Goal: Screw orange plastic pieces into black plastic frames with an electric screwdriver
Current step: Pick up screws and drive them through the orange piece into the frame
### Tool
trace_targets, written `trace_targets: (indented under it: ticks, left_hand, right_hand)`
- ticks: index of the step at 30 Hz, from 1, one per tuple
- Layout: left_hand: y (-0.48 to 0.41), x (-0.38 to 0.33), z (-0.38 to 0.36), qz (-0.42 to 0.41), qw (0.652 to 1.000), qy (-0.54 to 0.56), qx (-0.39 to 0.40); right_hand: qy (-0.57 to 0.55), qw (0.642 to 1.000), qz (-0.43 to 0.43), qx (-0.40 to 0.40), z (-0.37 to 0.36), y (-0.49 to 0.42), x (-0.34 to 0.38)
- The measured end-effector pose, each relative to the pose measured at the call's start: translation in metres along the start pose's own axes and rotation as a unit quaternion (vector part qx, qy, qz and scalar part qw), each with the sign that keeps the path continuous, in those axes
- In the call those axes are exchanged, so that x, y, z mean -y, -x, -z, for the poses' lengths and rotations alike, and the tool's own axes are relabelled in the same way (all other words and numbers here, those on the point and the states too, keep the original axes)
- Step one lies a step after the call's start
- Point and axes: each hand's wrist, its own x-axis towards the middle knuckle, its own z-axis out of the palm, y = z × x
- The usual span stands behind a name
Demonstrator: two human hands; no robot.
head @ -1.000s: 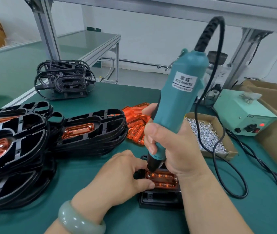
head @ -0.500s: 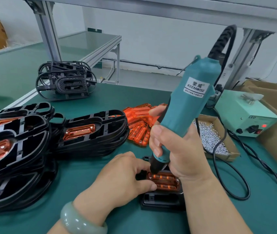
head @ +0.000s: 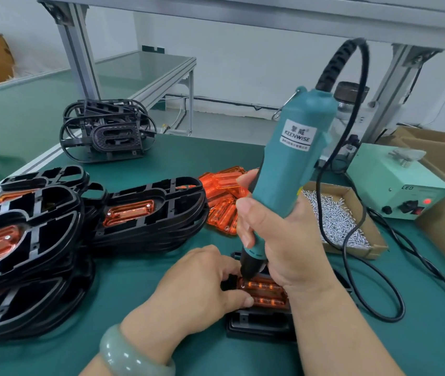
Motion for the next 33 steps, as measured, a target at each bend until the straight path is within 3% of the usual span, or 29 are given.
trace_targets:
  ticks: [7, 18, 28, 33]
  left_hand:
    - [-0.002, 0.002, -0.001, 0.003, 1.000, -0.010, -0.003]
    - [-0.004, 0.003, 0.002, 0.021, 1.000, 0.012, 0.019]
    - [-0.005, -0.006, 0.005, 0.034, 0.999, -0.015, 0.033]
    - [-0.006, -0.013, 0.010, 0.043, 0.998, -0.029, 0.047]
  right_hand:
    - [0.005, 1.000, 0.020, -0.018, 0.001, 0.003, 0.001]
    - [-0.081, 0.991, 0.046, -0.100, 0.015, 0.008, 0.002]
    - [-0.097, 0.990, 0.088, -0.054, 0.016, 0.013, 0.011]
    - [-0.168, 0.965, 0.106, -0.169, 0.044, 0.010, 0.024]
